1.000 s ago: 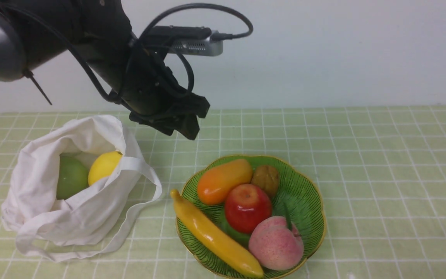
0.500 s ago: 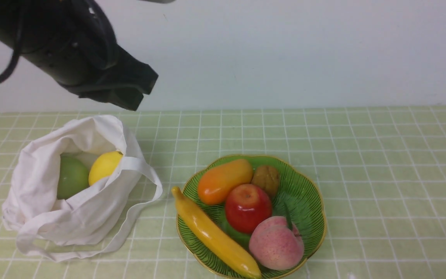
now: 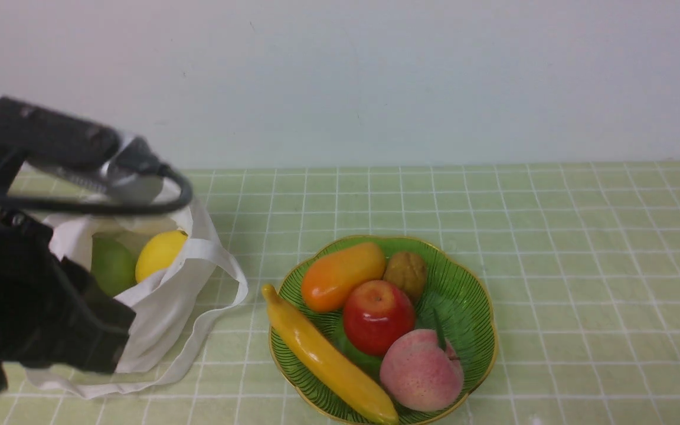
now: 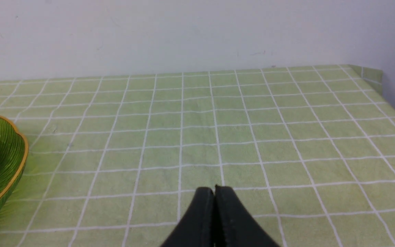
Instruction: Take the fruit out of the bag on the green coffee tablecloth and place them on the plate.
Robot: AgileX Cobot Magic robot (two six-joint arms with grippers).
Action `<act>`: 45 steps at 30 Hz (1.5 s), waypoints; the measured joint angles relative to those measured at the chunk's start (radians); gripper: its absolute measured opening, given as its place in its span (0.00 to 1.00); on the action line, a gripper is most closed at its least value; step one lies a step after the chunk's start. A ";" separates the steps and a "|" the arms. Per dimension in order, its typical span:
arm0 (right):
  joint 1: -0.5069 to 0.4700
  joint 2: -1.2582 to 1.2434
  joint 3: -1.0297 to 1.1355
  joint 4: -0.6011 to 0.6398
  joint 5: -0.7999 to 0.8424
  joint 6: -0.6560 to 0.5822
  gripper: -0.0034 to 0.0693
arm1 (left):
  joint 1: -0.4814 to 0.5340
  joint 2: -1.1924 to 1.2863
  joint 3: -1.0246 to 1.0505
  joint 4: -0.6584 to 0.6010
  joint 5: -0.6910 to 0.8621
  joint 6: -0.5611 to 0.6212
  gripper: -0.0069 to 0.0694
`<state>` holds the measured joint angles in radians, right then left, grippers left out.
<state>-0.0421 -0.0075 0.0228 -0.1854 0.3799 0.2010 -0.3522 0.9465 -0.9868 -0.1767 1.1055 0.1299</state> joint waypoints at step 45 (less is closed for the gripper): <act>0.000 0.000 0.000 0.000 0.000 0.000 0.03 | 0.171 -0.732 0.918 0.112 -0.865 -0.130 0.08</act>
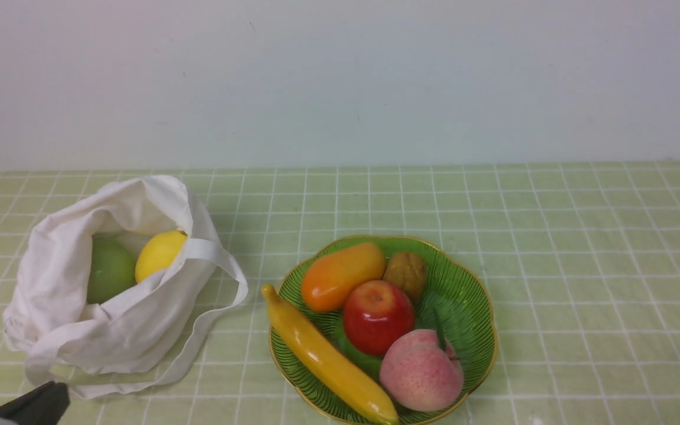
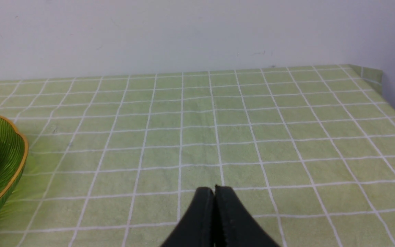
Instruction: Take the fruit out of the bag on the green coffee tablecloth and place them on the plate.
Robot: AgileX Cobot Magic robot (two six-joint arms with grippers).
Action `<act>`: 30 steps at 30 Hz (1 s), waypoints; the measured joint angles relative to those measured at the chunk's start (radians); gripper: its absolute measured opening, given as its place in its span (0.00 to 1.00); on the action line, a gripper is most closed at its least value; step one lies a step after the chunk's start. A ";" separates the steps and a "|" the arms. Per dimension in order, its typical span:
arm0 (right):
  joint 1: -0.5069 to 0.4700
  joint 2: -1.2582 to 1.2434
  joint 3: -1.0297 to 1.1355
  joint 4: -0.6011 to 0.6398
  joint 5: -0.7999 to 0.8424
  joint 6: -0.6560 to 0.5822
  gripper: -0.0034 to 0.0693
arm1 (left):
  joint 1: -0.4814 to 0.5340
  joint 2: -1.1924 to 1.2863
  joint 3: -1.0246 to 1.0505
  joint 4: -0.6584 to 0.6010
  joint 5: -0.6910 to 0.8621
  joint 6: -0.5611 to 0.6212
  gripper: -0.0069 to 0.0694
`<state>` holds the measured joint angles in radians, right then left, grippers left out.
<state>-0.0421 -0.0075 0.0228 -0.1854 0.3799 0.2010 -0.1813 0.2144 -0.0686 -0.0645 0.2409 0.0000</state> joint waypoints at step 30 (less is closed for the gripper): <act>0.000 0.000 0.000 0.000 0.001 0.000 0.03 | 0.149 -0.225 0.097 0.093 0.139 -0.059 0.08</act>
